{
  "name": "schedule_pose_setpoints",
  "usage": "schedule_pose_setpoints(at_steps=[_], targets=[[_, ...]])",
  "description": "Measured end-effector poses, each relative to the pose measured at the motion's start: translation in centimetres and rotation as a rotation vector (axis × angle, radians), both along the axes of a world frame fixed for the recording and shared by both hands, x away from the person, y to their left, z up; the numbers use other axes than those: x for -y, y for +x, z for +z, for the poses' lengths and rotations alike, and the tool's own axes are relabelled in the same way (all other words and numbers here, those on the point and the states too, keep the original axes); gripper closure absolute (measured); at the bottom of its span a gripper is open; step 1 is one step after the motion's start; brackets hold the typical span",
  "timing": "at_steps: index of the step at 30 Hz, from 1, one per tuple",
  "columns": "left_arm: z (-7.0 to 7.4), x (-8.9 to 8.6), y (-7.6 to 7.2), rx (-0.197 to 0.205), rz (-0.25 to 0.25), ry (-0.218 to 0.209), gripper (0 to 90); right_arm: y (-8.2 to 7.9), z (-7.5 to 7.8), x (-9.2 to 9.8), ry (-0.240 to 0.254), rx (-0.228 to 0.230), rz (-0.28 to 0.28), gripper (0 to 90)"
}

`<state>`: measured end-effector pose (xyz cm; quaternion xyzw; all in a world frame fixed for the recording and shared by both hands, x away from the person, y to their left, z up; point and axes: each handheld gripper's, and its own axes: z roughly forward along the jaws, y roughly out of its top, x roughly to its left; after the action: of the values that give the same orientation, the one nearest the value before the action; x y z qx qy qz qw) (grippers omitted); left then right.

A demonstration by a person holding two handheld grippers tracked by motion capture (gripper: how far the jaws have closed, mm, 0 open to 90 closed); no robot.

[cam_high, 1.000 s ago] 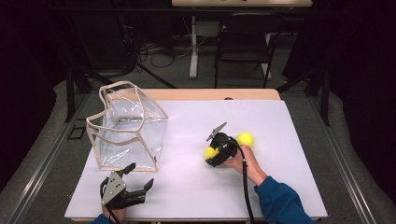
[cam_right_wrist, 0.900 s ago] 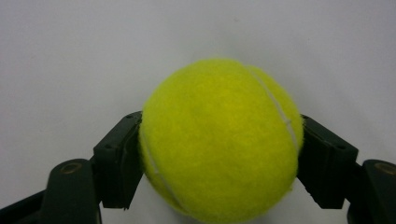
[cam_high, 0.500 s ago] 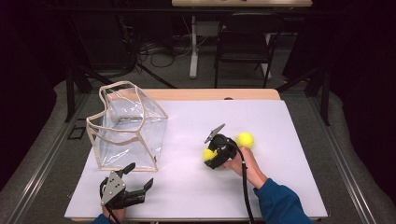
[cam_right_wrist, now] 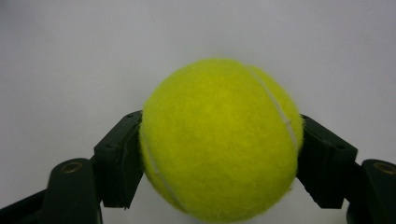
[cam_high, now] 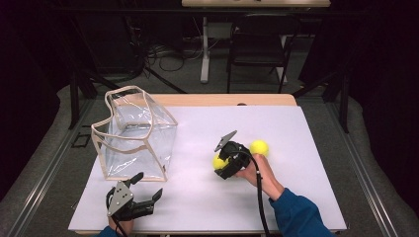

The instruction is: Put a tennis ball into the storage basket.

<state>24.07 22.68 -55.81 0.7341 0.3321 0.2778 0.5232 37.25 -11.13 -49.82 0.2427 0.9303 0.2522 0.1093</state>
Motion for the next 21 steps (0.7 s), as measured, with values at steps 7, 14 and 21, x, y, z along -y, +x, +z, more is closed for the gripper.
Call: schedule_pose_setpoints(at_steps=[7,14,21], targets=[[0.0,0.0,0.0,0.003,-0.001,-0.001,16.1,-0.3,0.6,0.0,0.022,0.021,0.001,25.5],[0.0,0.0,0.0,0.001,-0.002,0.000,16.1,-0.4,1.2,0.2,0.056,0.058,-0.007,25.5],[0.0,0.0,0.0,0.000,-0.006,0.005,16.0,-0.8,1.7,0.2,0.096,0.078,-0.011,25.5]])
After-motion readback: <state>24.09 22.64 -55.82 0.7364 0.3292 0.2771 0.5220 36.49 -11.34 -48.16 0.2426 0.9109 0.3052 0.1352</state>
